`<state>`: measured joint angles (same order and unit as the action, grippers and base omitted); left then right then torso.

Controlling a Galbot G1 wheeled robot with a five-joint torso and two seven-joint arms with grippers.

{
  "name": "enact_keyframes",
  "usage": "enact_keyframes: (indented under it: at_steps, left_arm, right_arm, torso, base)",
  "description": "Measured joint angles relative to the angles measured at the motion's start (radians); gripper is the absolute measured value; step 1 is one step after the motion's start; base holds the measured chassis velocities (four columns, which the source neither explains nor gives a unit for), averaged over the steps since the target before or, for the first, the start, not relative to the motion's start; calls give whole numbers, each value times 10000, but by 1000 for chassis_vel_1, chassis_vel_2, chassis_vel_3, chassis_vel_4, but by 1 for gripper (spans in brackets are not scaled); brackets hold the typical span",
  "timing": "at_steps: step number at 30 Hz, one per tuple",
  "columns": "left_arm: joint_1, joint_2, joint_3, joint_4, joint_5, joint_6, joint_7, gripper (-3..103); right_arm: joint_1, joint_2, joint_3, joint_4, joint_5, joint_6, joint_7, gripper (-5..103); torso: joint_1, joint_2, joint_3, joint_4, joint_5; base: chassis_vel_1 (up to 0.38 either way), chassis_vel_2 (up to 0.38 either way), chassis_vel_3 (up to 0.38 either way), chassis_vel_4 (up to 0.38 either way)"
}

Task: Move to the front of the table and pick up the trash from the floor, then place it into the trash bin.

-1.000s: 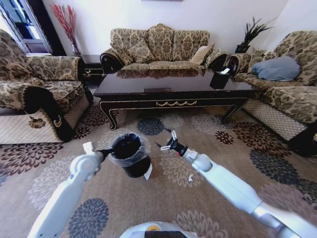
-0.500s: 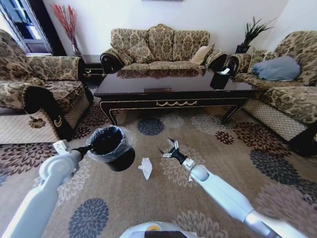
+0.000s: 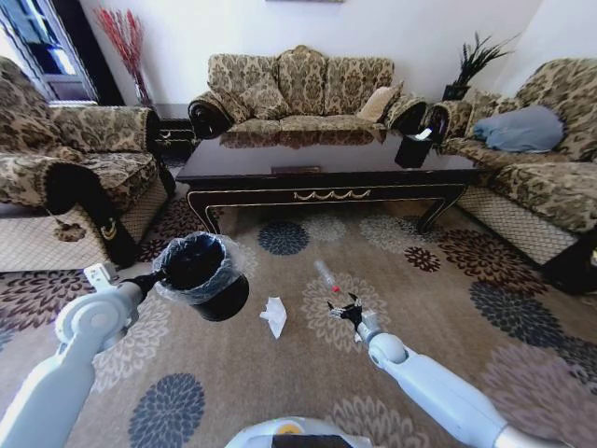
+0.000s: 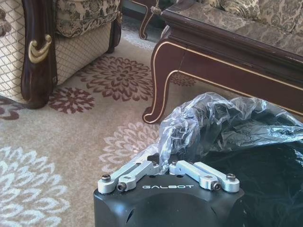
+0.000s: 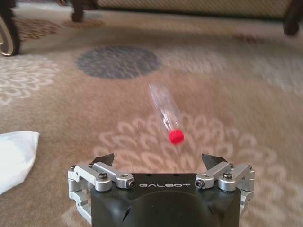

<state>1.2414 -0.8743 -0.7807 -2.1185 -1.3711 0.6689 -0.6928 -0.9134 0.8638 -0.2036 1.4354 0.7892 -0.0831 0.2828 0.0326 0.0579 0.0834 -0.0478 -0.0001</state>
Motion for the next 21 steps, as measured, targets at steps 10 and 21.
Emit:
enact_keyframes:
  at_steps: [10, 21]
  left_arm:
    - [506, 356, -508, -495, -319, 73, -225, 4]
    - [1035, 351, -809, -805, -376, 97, -281, 4]
  right_arm:
    - [-58, 557, 187, -972, 785, -804, 1205, 100]
    - [-252, 1063, 704, -1954, 339, -1307, 1812, 100]
  torso:
    - [0, 0, 1, -1, 0]
    - [0, 0, 1, -1, 0]
  base:
    - [0, 0, 0, 0]
    - [0, 0, 0, 0]
